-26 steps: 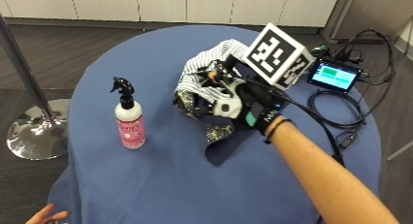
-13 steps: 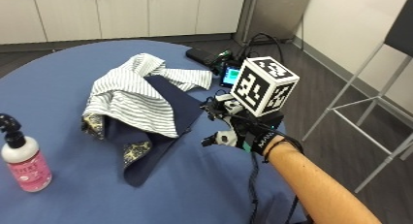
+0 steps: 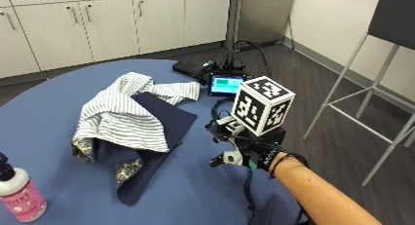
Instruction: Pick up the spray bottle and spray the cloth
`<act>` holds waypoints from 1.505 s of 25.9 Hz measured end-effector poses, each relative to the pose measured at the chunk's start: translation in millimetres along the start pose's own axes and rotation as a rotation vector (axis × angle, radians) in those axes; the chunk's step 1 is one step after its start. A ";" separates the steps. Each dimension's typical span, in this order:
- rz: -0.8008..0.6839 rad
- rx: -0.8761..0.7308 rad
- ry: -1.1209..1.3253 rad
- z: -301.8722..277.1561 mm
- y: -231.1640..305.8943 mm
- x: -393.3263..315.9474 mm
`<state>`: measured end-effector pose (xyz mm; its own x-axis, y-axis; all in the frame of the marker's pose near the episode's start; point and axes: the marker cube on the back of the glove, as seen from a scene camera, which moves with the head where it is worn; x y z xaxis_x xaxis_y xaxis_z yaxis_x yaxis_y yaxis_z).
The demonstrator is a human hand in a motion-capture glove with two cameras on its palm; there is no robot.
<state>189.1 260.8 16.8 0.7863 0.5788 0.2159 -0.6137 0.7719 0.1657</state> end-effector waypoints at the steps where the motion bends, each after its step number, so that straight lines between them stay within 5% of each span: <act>1: -0.002 -0.005 0.003 1.4 1.6 0.2; 21: -0.151 -0.066 0.159 11.7 47.4 -45.3; 39: -0.120 -0.082 0.118 18.1 55.8 -35.5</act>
<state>125.7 278.5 35.7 0.8593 0.5044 0.0845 -0.5111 0.8533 0.1033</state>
